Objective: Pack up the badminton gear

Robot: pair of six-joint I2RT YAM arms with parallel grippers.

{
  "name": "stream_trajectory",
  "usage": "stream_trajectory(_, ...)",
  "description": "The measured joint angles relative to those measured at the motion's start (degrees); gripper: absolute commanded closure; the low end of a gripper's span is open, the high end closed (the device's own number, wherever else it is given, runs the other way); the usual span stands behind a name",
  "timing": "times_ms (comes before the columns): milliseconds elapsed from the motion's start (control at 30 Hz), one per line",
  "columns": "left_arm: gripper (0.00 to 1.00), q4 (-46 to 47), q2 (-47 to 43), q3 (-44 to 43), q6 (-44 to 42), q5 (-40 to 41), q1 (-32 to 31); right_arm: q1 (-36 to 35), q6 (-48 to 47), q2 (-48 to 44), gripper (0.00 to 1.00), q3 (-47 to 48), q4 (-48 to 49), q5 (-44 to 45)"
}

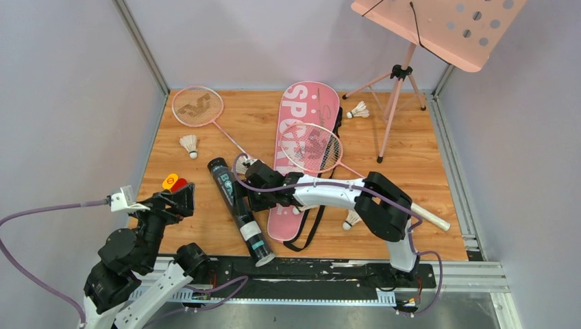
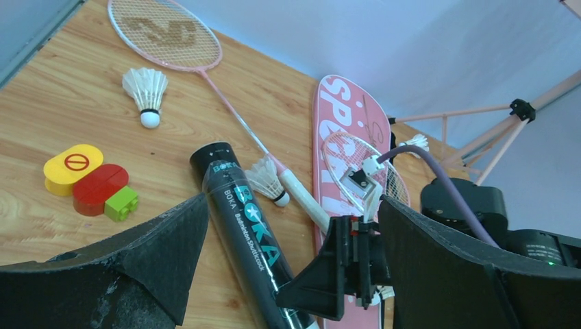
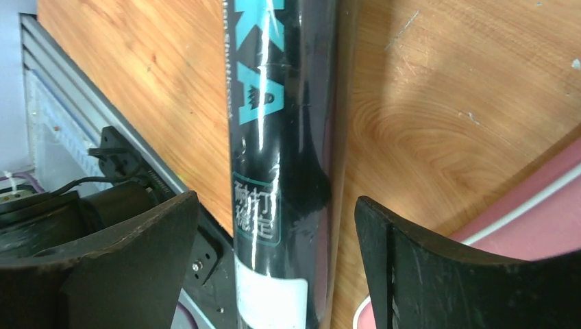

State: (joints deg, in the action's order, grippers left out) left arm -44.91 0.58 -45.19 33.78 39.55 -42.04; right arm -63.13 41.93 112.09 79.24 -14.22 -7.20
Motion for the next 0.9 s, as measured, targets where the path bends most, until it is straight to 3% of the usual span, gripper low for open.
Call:
stream_trajectory(300,0.00,-0.1,0.0,0.1,0.4,0.2,0.0,-1.0,-0.3,6.4,0.19,4.1,-2.6,0.5)
stream_trajectory(567,0.00,-0.1,0.0,0.2,0.5,0.4,0.0,-2.0,-0.7,7.8,0.39,5.6,-2.9,1.3)
stream_trajectory(900,0.00,-0.1,0.0,0.3,0.4,0.1,-0.2,-2.1,-0.4,0.6,0.51,-0.9,-2.0,0.6)
